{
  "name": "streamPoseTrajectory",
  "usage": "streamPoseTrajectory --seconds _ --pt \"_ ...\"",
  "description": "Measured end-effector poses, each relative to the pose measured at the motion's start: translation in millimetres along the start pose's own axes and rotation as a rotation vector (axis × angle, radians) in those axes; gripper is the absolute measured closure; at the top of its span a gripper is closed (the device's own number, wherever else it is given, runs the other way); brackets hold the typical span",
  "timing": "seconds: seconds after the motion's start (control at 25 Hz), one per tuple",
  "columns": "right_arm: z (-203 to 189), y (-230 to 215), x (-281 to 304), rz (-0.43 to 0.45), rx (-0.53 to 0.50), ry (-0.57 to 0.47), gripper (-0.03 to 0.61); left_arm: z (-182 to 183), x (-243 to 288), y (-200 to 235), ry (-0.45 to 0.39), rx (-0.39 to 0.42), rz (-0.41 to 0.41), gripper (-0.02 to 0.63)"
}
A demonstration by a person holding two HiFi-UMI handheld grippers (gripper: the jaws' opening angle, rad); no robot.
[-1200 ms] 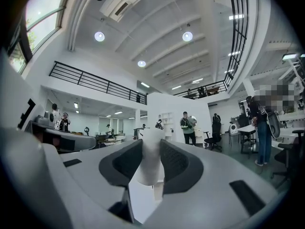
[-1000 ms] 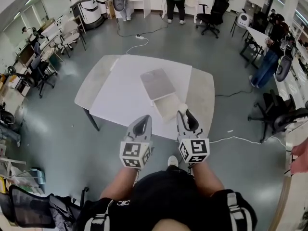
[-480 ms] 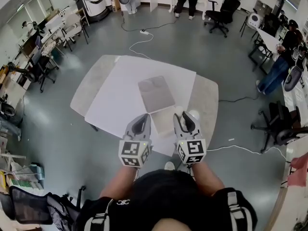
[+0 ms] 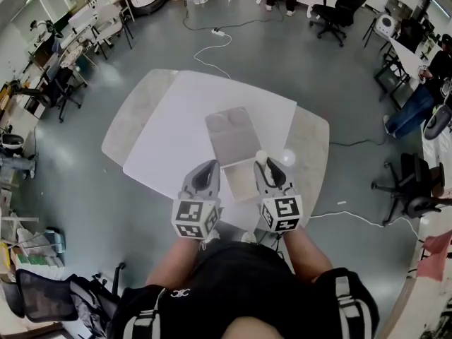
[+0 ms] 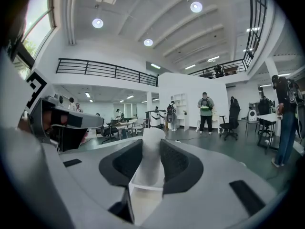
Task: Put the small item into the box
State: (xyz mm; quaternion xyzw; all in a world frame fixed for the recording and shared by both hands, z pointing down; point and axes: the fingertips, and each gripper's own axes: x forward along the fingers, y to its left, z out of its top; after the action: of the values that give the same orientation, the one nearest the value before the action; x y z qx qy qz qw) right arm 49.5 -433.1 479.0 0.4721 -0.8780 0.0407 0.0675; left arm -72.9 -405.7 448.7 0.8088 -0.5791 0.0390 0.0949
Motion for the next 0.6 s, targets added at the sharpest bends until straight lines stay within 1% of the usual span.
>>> streamPoseTrajectory --seconds 0.16,0.4,0.6 --pt "-30.5 1.2 16.4 -0.015 0.037 0.071 0.463 -4.9 0.7 14.1 0.011 0.005 -0.001 0.609" --pt "-71.2 -0.7 31.0 -0.025 0.045 0.198 0.463 -15.7 -0.7 36.3 0.035 -0.019 0.018 0.609" --pt "-100.5 -6.6 42.7 -0.029 -0.008 0.291 0.463 -26.5 -2.7 43.6 0.057 -0.047 0.04 0.607"
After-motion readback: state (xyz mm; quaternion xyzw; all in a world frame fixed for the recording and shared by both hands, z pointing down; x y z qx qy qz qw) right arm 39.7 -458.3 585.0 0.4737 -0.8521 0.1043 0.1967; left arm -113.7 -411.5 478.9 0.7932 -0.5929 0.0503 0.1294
